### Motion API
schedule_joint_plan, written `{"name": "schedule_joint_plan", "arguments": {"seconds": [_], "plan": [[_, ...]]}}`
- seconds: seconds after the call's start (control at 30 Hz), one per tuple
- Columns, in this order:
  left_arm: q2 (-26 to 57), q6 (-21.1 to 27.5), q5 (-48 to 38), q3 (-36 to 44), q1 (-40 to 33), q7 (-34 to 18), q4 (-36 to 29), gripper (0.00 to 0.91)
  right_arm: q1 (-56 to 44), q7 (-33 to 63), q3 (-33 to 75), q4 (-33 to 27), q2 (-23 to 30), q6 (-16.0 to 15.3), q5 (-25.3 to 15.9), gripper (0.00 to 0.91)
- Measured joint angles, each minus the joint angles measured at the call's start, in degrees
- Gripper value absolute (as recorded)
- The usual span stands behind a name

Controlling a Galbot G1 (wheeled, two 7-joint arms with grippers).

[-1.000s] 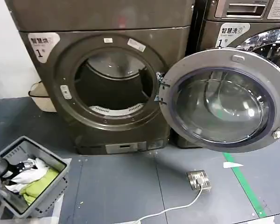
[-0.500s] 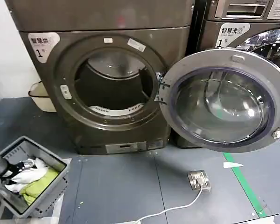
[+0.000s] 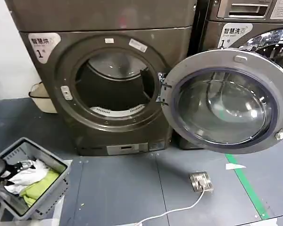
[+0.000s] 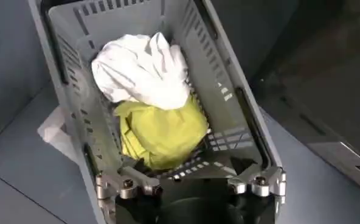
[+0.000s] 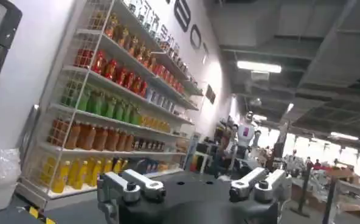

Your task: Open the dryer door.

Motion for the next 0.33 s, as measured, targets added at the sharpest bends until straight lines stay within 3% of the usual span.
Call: {"name": "schedule_joint_plan", "arguments": {"seconds": [0.33], "plan": [[-0.1,0.0,-0.1,0.0,-0.1,0.0,0.2,0.907,0.0,-0.2,0.3,-0.7,0.0,0.5,-1.1,0.907]]}}
